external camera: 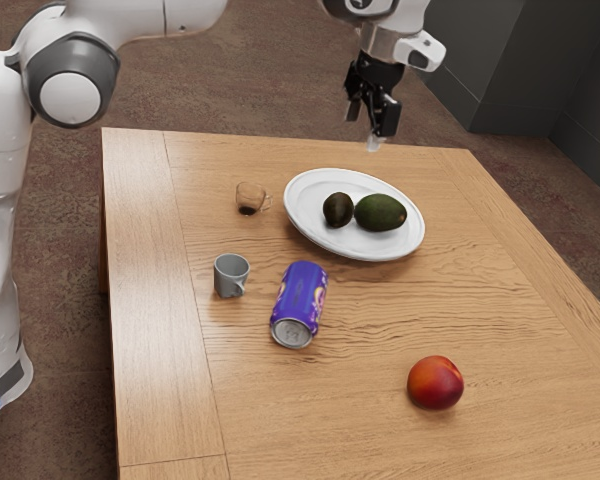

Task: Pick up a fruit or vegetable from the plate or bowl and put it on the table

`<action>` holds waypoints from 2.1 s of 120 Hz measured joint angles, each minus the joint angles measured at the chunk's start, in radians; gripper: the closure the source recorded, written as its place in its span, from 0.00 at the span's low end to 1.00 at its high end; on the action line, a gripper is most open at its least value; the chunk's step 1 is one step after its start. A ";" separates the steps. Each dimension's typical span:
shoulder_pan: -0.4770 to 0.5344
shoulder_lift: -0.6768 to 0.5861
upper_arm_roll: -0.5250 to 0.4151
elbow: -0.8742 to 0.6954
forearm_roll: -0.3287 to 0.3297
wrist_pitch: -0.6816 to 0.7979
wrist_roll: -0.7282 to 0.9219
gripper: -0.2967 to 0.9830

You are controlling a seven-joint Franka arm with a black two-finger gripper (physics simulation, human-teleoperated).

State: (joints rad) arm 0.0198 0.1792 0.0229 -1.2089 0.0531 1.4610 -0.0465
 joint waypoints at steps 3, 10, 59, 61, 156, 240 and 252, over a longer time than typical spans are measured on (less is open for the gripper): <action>0.000 0.000 0.000 0.001 0.000 0.006 -0.001 0.23; -0.001 -0.001 -0.001 0.001 0.002 0.016 -0.003 0.23; 0.025 -0.049 0.003 -0.040 0.009 -0.016 0.020 0.23; 0.026 -0.058 0.010 -0.064 0.010 -0.019 0.028 0.23; 0.070 -0.066 0.131 -0.402 0.066 0.285 0.398 0.23; 0.060 0.037 0.103 -0.345 -0.073 0.303 0.498 0.23; 0.061 0.070 0.101 -0.337 -0.065 0.329 0.507 0.23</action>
State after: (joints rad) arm 0.0813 0.2487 0.1244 -1.5464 -0.0118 1.7897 0.4603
